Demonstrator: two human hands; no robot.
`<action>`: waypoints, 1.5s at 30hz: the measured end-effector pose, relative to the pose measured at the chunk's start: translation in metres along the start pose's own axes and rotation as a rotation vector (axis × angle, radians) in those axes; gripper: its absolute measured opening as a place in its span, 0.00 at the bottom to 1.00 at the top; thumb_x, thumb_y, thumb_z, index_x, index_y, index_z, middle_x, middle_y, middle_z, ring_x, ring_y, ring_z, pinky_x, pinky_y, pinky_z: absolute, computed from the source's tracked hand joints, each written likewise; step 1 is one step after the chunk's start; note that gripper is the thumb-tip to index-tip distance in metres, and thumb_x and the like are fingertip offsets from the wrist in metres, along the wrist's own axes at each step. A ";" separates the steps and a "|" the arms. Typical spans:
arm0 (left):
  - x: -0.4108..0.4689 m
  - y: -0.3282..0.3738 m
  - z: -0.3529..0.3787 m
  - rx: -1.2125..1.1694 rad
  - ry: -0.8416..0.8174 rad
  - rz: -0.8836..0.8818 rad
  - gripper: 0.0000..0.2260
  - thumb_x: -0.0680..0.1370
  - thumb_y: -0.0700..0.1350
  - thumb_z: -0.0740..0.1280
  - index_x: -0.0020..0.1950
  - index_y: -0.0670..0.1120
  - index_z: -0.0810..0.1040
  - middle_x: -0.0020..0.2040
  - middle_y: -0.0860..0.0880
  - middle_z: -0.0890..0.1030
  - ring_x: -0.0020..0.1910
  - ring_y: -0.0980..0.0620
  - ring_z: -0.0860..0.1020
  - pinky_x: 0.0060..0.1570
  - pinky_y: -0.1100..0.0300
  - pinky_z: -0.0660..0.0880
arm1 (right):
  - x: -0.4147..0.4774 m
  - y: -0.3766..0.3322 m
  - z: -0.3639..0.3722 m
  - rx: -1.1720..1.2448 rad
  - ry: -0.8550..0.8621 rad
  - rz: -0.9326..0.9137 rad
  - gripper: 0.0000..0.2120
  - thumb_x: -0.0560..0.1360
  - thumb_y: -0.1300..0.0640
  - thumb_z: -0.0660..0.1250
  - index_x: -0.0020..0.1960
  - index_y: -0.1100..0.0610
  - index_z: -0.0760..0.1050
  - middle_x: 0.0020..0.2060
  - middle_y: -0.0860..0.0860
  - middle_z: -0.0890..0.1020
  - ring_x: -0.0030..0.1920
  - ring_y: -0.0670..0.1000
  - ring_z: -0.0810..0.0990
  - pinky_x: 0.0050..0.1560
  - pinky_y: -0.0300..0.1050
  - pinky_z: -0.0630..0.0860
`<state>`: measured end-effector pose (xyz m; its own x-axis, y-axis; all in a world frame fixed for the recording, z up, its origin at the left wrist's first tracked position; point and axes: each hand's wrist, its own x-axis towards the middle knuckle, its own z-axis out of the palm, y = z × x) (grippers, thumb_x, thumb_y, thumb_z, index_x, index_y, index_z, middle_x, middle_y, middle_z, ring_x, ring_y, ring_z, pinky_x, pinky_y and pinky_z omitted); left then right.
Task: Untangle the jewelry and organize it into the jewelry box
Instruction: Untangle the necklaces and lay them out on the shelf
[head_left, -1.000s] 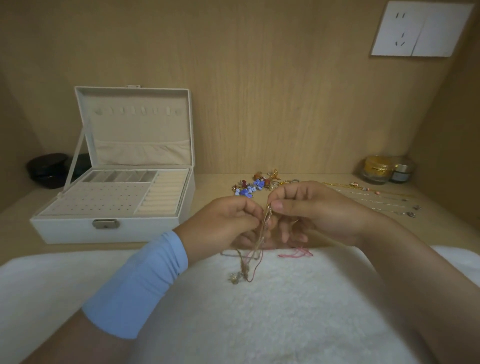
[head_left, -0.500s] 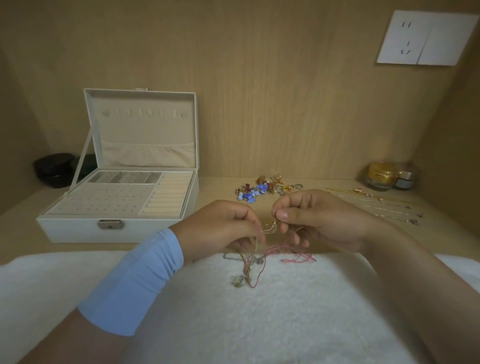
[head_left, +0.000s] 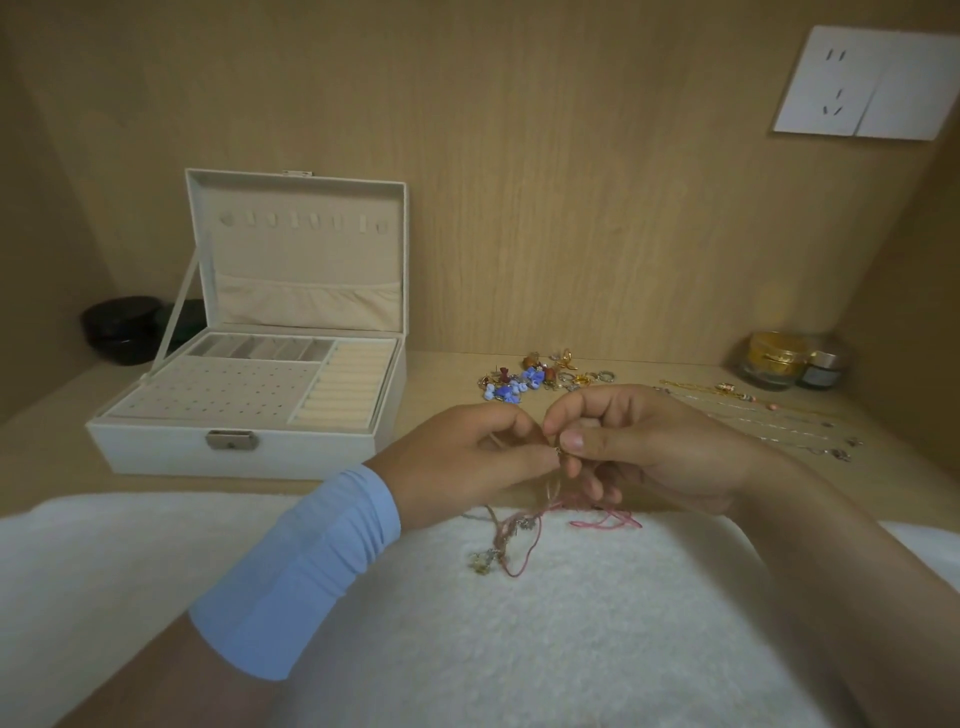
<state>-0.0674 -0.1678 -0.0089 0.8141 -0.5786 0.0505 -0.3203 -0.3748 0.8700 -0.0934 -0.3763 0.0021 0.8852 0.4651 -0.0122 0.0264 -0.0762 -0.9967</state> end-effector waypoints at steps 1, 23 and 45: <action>0.000 0.001 0.002 -0.004 0.018 0.041 0.04 0.74 0.48 0.73 0.46 0.49 0.82 0.40 0.55 0.82 0.40 0.60 0.78 0.46 0.66 0.74 | 0.000 0.000 0.000 -0.001 -0.004 -0.004 0.05 0.72 0.56 0.74 0.48 0.51 0.83 0.34 0.53 0.81 0.30 0.49 0.77 0.28 0.40 0.72; 0.001 0.002 0.007 -0.523 -0.058 -0.147 0.12 0.82 0.45 0.63 0.60 0.39 0.78 0.31 0.51 0.77 0.29 0.52 0.69 0.30 0.64 0.72 | 0.002 -0.001 0.003 -0.101 0.240 -0.100 0.06 0.72 0.63 0.71 0.49 0.59 0.79 0.31 0.49 0.80 0.29 0.48 0.76 0.24 0.42 0.71; 0.001 -0.002 -0.006 -0.162 -0.067 -0.103 0.05 0.79 0.45 0.67 0.53 0.47 0.80 0.32 0.52 0.79 0.25 0.54 0.72 0.28 0.61 0.71 | 0.003 0.003 -0.001 0.009 0.166 -0.067 0.10 0.71 0.63 0.66 0.46 0.53 0.84 0.36 0.54 0.76 0.36 0.54 0.77 0.41 0.44 0.74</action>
<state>-0.0637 -0.1635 -0.0075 0.8028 -0.5920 -0.0710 -0.1505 -0.3164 0.9366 -0.0904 -0.3764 -0.0011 0.9461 0.3171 0.0666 0.0842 -0.0421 -0.9956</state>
